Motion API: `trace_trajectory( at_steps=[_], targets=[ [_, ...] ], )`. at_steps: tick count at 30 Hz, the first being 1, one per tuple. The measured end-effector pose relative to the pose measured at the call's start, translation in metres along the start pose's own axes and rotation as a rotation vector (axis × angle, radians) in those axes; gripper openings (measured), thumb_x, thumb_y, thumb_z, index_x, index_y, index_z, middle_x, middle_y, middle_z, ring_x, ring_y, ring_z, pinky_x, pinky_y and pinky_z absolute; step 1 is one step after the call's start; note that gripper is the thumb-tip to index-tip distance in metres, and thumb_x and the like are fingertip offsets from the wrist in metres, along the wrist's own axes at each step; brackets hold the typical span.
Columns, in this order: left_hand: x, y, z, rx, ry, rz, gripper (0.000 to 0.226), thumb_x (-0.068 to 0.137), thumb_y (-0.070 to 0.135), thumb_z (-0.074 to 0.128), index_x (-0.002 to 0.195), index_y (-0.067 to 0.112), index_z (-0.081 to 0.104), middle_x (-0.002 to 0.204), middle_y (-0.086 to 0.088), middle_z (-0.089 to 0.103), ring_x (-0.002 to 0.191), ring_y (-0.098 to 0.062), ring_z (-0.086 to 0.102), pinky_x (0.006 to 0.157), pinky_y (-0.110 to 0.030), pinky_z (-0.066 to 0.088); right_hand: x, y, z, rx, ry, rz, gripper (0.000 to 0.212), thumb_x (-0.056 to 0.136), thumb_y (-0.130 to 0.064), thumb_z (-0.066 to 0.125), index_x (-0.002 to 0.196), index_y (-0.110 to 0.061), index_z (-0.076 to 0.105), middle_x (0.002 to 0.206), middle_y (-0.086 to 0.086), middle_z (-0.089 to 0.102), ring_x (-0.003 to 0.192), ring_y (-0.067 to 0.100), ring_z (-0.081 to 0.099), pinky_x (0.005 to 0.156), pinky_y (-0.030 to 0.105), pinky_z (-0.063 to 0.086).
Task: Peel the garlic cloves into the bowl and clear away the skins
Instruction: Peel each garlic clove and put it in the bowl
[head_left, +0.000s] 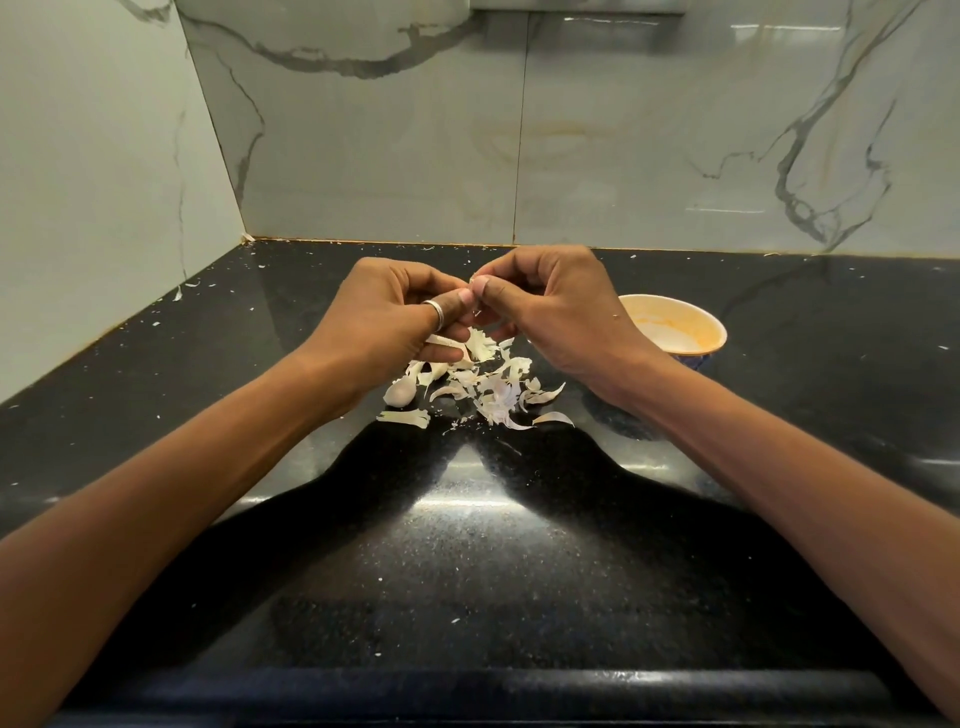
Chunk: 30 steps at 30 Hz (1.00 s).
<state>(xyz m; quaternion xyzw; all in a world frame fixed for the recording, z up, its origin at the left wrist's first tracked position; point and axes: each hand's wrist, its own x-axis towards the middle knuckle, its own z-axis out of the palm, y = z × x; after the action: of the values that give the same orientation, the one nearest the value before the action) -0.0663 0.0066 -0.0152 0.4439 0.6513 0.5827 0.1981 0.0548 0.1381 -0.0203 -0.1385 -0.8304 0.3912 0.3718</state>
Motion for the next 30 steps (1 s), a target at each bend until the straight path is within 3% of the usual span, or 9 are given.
trace_trajectory(
  at_steps=[3,6,12,22,26,30],
  targets=[
    [-0.0007,-0.002,0.0019,0.09,-0.013,0.024,0.013,0.096,0.009,0.066,0.105,0.004,0.074,0.089,-0.014,0.073,0.074,-0.011,0.072,0.06,-0.022,0.059,-0.001,-0.0002,-0.0019,-0.207,0.02,-0.122,0.012,0.095,-0.015,0.069,0.09,-0.011,0.08,0.073,-0.003,0.075,0.065,0.01,0.072,0.066,0.035,0.062],
    [-0.0018,-0.0015,0.0038,0.099,-0.046,0.016,0.012,0.095,0.009,0.067,0.103,0.009,0.075,0.083,-0.005,0.074,0.074,-0.009,0.071,0.061,-0.022,0.059,-0.0024,-0.0007,-0.0008,-0.333,0.039,-0.202,0.014,0.092,-0.019,0.069,0.086,-0.014,0.08,0.071,-0.005,0.074,0.065,0.011,0.069,0.065,0.037,0.057],
    [-0.0009,-0.0031,0.0018,0.141,-0.065,0.015,0.014,0.093,0.001,0.066,0.102,0.007,0.075,0.086,-0.012,0.073,0.074,-0.011,0.069,0.062,-0.028,0.062,-0.0031,-0.0034,-0.0011,-0.339,0.028,-0.207,0.014,0.09,-0.017,0.069,0.083,-0.016,0.081,0.069,-0.007,0.073,0.064,0.01,0.068,0.063,0.031,0.055],
    [0.0023,-0.0092,-0.002,0.369,-0.088,0.074,0.007,0.087,0.017,0.077,0.093,0.014,0.079,0.071,-0.002,0.072,0.064,-0.011,0.071,0.059,-0.027,0.061,-0.0036,-0.0066,-0.0061,-0.446,-0.156,-0.228,0.016,0.089,-0.013,0.066,0.084,-0.014,0.081,0.062,-0.004,0.069,0.059,0.011,0.064,0.049,0.021,0.046],
    [0.0034,-0.0084,-0.0035,0.354,-0.074,0.072,0.007,0.088,0.019,0.077,0.091,0.013,0.078,0.07,-0.006,0.072,0.062,-0.012,0.07,0.06,-0.028,0.061,-0.003,-0.0077,-0.0088,-0.402,-0.192,-0.194,0.017,0.093,-0.013,0.065,0.088,-0.014,0.081,0.066,-0.002,0.073,0.061,0.013,0.07,0.058,0.036,0.056],
    [0.0041,-0.0073,-0.0056,0.351,-0.083,0.063,0.005,0.089,0.017,0.076,0.092,0.015,0.08,0.073,-0.01,0.072,0.064,-0.017,0.07,0.062,-0.032,0.062,-0.0019,-0.0063,-0.01,-0.381,-0.211,-0.199,0.017,0.095,-0.011,0.065,0.089,-0.015,0.081,0.069,-0.001,0.074,0.065,0.015,0.073,0.062,0.042,0.059]
  ],
)
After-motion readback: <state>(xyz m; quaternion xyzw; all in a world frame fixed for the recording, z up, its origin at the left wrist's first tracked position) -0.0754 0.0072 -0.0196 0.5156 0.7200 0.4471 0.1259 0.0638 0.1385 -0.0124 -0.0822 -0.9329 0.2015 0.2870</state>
